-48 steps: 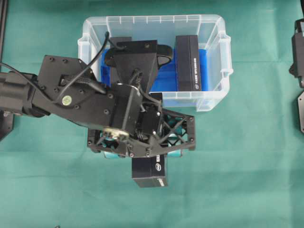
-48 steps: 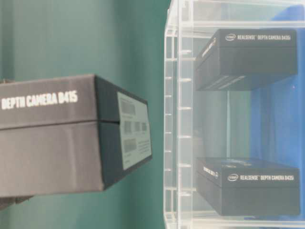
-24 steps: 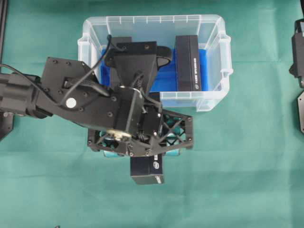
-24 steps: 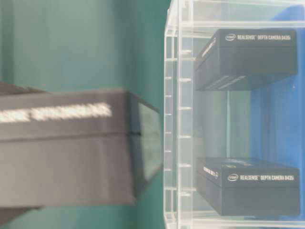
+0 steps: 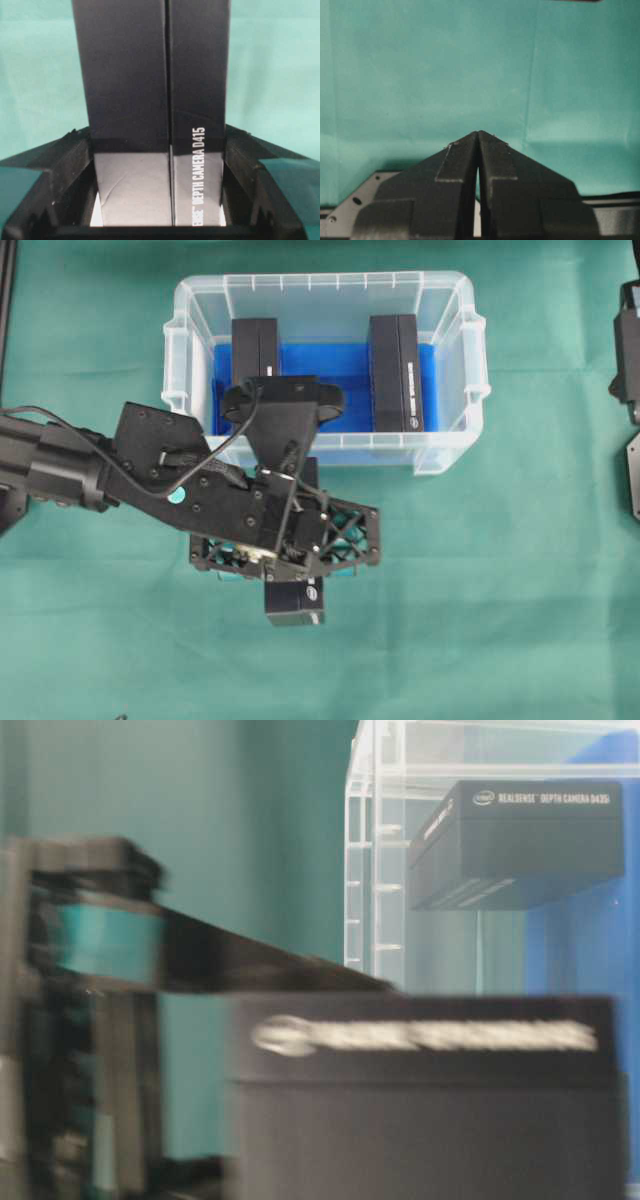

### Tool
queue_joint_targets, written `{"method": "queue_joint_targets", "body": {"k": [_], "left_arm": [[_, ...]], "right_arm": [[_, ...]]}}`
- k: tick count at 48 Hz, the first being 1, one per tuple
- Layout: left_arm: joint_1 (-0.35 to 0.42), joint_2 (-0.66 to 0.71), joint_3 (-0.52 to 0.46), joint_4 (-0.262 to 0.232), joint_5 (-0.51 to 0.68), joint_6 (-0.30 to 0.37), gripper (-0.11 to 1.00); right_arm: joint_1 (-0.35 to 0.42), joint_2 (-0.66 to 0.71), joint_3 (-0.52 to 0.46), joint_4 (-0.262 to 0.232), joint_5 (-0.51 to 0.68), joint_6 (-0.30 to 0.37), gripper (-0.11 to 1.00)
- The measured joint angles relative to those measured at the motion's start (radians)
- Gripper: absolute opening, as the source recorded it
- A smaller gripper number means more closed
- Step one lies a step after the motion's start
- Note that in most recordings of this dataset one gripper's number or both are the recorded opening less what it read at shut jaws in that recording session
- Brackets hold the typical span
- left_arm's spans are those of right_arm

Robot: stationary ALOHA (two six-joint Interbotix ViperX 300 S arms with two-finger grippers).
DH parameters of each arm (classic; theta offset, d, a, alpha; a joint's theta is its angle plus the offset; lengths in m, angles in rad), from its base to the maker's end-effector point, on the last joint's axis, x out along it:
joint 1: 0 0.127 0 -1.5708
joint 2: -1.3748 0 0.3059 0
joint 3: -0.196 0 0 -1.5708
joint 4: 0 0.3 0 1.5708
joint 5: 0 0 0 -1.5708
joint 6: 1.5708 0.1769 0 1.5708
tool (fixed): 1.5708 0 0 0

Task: Take the box out of the case with the left arm.
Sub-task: 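Carry the box out of the case toward the front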

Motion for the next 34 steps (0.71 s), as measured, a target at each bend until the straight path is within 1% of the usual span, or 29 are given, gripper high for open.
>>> {"method": "queue_joint_targets", "body": {"k": [7,15,34], "left_arm": [[-0.005,-0.003,0.101,0.0,-0.132,-0.008,0.59],[-0.006,-0.002,0.19,0.0,-0.264,-0.008,0.59],[-0.006,0.023,0.301,-0.005,-0.436,-0.002,0.59]], "right_arm": [[0.0,-0.002,0.0,0.002,0.002,0.002,0.0],[0.0,0.0,0.002,0.002,0.0,0.002,0.0],[0.0,0.0,0.005,-0.002,0.0,0.002,0.0]]}}
